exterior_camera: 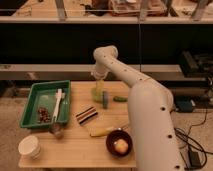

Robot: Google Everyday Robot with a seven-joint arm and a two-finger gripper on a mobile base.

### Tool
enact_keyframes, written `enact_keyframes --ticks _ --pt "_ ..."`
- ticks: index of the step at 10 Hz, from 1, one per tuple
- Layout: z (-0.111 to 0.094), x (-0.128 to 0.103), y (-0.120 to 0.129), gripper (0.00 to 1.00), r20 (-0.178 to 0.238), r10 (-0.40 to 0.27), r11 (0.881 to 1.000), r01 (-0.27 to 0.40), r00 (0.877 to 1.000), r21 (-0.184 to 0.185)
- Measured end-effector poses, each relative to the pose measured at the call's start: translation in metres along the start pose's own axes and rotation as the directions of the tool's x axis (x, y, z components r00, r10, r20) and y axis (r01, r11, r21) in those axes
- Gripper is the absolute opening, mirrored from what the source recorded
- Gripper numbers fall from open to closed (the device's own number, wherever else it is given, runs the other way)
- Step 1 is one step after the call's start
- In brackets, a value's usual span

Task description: Stack cups on top of each other

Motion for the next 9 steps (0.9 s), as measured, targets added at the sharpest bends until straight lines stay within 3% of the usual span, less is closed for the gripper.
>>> enact_keyframes --ticks 3,7,9 --pt "0.009 -0.003 -0.005 0.8 0.016 -0.02 1.0 0.02 1.0 0.002" --pt "0.026 -0.011 -0.01 0.8 0.007 -0.058 0.998 0.058 0.998 0.005" --pt "0.04 -0.007 -0.007 0.69 -0.002 -0.078 0.997 0.078 0.997 0.002"
